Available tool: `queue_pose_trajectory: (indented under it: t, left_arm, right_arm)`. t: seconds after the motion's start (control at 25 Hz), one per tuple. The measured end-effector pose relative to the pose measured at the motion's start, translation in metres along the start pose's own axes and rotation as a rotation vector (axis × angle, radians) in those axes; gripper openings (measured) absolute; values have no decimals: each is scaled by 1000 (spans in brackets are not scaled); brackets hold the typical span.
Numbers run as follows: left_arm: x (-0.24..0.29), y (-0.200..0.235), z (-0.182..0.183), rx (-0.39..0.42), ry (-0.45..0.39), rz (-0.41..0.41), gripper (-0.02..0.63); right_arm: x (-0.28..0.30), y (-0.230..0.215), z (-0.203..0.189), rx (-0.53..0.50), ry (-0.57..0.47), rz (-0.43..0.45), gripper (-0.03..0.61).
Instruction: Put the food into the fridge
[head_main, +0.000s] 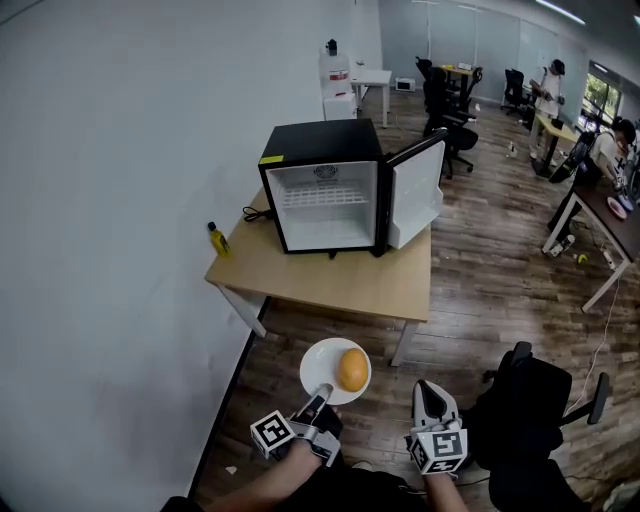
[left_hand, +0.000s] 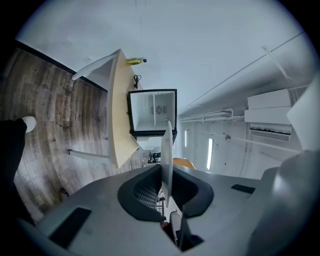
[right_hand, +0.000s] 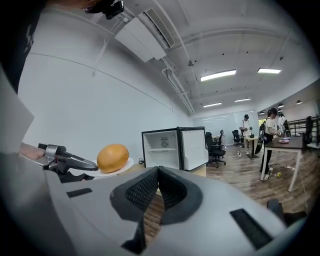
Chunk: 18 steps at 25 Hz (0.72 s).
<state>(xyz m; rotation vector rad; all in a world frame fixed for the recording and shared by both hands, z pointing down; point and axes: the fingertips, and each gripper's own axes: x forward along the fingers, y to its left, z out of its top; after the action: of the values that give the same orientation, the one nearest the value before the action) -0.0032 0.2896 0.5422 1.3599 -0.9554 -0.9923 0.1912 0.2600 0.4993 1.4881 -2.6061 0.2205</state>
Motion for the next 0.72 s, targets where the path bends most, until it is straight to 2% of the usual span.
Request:
queue_pose_trajectory:
  t: [0.2,0.36,0.72]
  left_arm:
    - [17,5,5,-28,7,-18,32]
    - [35,16,14,-48,13,5,32]
    - [103,10,57,-29,13,-15,32]
  right_arm:
    - [16,-5,-6,-6,21,-11,60]
    - [36,-15,-5,-5,31,-29,60]
    - [116,-37,21,-14,28,-30,60]
